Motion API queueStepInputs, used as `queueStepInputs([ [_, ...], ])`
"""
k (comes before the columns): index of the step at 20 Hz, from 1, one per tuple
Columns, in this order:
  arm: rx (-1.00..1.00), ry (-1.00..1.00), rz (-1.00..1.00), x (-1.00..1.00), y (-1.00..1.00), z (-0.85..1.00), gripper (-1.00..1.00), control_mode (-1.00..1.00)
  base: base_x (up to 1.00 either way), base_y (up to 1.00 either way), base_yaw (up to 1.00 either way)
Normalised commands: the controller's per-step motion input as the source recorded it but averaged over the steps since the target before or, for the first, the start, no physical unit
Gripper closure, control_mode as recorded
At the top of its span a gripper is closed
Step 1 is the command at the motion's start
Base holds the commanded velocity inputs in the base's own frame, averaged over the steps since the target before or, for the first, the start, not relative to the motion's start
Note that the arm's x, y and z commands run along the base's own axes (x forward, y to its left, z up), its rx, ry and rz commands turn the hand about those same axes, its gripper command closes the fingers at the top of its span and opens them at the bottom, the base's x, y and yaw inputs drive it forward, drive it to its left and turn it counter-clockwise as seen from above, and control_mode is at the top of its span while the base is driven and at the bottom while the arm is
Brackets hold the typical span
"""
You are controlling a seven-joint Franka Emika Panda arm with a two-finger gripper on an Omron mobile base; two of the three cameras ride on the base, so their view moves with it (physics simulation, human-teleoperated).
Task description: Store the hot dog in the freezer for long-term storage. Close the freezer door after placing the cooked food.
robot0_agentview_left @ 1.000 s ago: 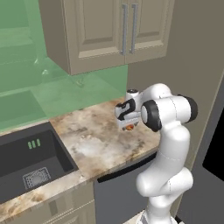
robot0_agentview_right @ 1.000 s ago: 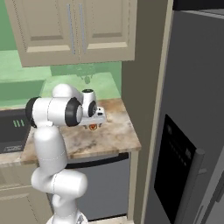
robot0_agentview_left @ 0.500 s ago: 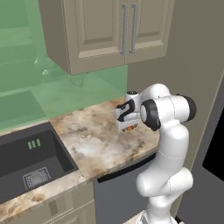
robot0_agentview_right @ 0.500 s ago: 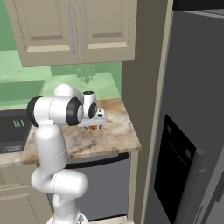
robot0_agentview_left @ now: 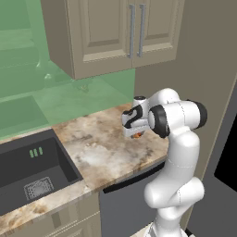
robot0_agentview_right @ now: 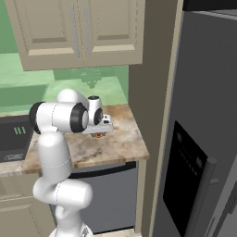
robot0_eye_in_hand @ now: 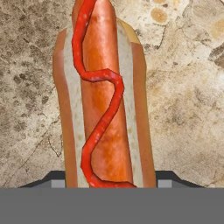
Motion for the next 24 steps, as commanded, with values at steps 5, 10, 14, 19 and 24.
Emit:
queueStepInputs([
  [5,0.00,0.00,0.00,0.00,0.03,0.00,1.00,-1.00,0.00,0.00,0.00],
  [10,0.00,0.00,-0.04,-0.08,0.15,0.13,1.00,-1.00,0.00,0.00,0.00],
  [14,0.00,0.00,-0.12,-0.48,0.20,0.62,1.00,-1.00,0.00,0.00,0.00],
  [19,0.00,-0.06,-0.14,-0.85,0.12,0.68,1.00,-1.00,0.00,0.00,0.00],
  [24,0.00,-0.11,-0.16,-0.94,0.00,0.61,1.00,-1.00,0.00,0.00,0.00],
])
